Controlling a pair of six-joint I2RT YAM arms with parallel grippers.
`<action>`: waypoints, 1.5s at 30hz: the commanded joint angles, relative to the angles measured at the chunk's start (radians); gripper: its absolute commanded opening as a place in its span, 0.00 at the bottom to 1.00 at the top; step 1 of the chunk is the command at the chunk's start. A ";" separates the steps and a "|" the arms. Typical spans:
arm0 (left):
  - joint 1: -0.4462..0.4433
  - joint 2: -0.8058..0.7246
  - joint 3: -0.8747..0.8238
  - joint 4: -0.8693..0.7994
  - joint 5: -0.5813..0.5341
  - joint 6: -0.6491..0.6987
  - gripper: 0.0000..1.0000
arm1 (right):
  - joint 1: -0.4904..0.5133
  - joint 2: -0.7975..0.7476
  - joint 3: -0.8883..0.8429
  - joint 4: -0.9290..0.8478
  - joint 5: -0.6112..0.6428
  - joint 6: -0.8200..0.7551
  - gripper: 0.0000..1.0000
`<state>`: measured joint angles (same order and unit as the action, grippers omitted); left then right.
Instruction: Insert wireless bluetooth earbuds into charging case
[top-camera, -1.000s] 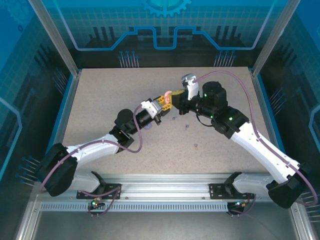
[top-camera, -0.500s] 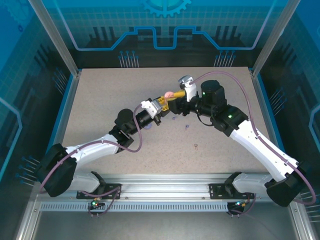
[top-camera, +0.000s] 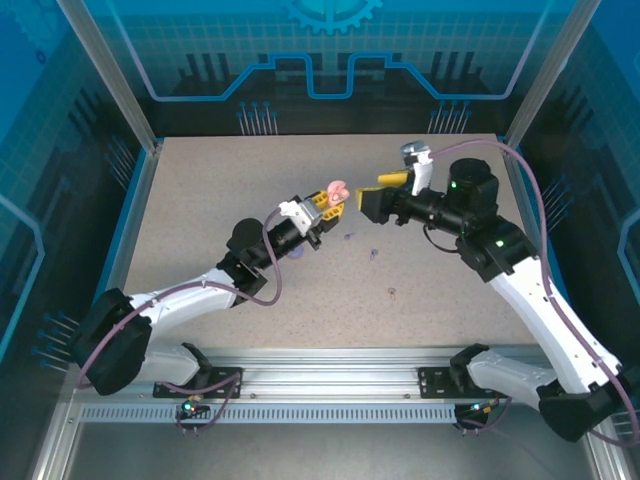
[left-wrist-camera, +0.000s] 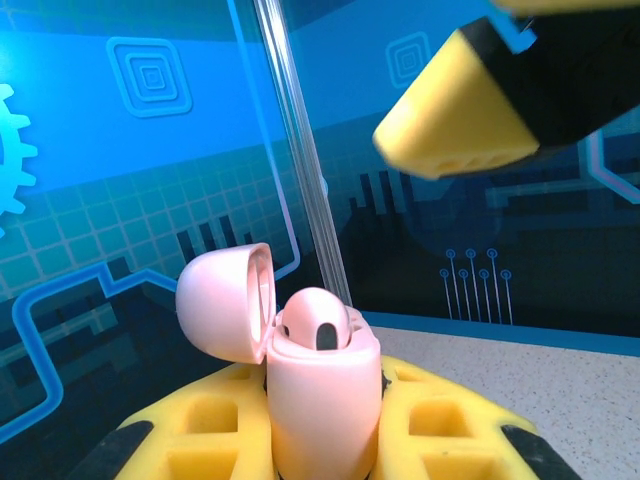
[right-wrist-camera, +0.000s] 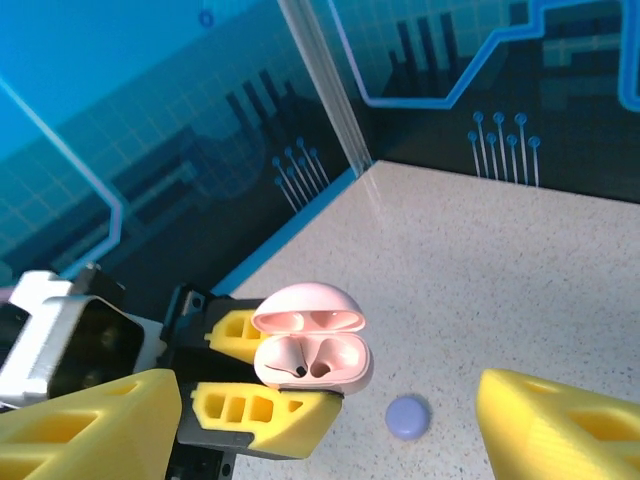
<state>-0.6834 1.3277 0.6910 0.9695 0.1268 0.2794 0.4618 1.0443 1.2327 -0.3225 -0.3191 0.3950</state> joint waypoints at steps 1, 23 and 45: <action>0.004 -0.032 -0.019 0.049 -0.007 -0.015 0.00 | -0.039 -0.037 -0.040 -0.065 0.071 0.116 0.78; 0.005 -0.141 -0.067 0.003 0.008 -0.050 0.00 | 0.097 0.531 -0.139 -0.574 0.459 0.257 0.57; 0.004 -0.149 -0.055 -0.005 0.014 -0.054 0.00 | 0.108 0.664 -0.216 -0.543 0.478 0.234 0.41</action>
<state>-0.6834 1.1847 0.6361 0.9474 0.1272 0.2352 0.5629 1.6955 1.0370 -0.8467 0.1448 0.6315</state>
